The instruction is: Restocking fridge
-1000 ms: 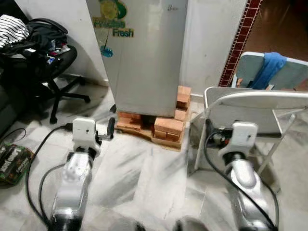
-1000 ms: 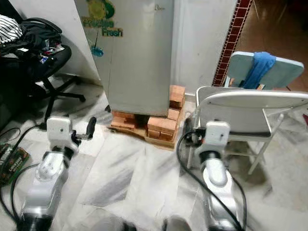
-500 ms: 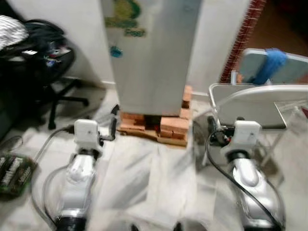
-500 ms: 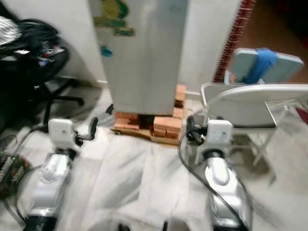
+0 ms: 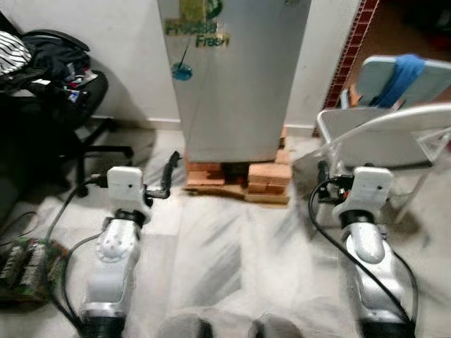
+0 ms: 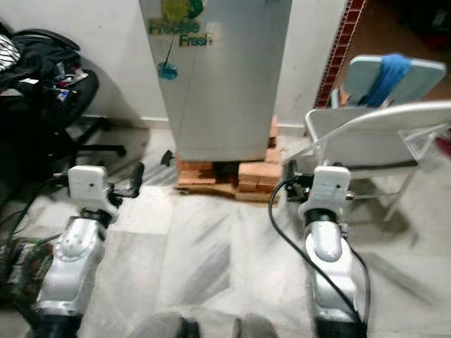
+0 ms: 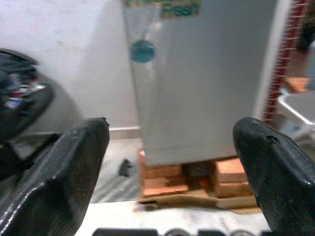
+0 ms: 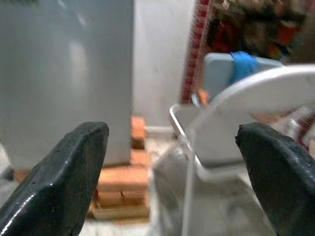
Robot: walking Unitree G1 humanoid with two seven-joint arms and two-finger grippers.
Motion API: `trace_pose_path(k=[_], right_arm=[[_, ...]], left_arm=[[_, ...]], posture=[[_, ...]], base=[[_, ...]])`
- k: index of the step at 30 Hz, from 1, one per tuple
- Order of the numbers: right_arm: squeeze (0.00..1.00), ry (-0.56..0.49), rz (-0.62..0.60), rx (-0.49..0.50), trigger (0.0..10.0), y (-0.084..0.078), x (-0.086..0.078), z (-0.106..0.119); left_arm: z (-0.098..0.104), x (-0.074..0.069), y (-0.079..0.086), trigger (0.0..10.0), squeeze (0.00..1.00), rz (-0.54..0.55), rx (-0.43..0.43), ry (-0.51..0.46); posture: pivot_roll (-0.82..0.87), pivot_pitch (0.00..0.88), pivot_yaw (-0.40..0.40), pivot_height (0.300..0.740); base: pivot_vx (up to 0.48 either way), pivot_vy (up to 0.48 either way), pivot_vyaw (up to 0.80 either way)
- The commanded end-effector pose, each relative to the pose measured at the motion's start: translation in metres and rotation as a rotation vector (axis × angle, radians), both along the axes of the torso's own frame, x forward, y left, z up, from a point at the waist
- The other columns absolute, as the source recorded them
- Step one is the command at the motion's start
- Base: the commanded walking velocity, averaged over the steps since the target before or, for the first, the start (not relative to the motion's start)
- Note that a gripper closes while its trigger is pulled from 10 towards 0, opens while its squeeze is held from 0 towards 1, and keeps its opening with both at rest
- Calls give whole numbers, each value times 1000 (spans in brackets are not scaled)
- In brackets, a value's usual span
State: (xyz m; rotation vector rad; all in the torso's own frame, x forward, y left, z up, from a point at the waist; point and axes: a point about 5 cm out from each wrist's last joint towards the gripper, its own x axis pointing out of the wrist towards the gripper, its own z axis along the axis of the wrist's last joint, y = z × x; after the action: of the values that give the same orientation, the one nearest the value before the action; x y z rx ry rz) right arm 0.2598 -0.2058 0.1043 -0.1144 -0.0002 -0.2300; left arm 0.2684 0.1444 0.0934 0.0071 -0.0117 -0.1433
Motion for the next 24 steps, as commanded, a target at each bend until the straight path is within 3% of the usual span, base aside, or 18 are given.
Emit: trace_pose_path(k=[1,5,10,18,24], right_arm=[[0,-38,-19,47,10000,4,2,5],[0,-51,57,53,10000,14,-1,6],[0,-41,66,56,10000,18,0,5],[0,-51,120,79,10000,21,4,7],[0,-13,172,-4,10000,19,0,-2]], left_arm=[[8,4,4,10000,0,-13,13,-32],[12,10,5,10000,0,-24,11,-37],[11,11,6,10000,0,0,-11,-15],[10,5,-1,10000,0,-23,-11,-43],[0,-3,-1,10000,0,1,-42,12]], posture=[[-43,60,72,740],[-37,62,83,740],[-35,64,82,740],[-16,48,43,740],[0,34,8,740]], base=[[0,465,0],[60,431,0],[251,411,0],[257,407,-800],[354,324,-231]])
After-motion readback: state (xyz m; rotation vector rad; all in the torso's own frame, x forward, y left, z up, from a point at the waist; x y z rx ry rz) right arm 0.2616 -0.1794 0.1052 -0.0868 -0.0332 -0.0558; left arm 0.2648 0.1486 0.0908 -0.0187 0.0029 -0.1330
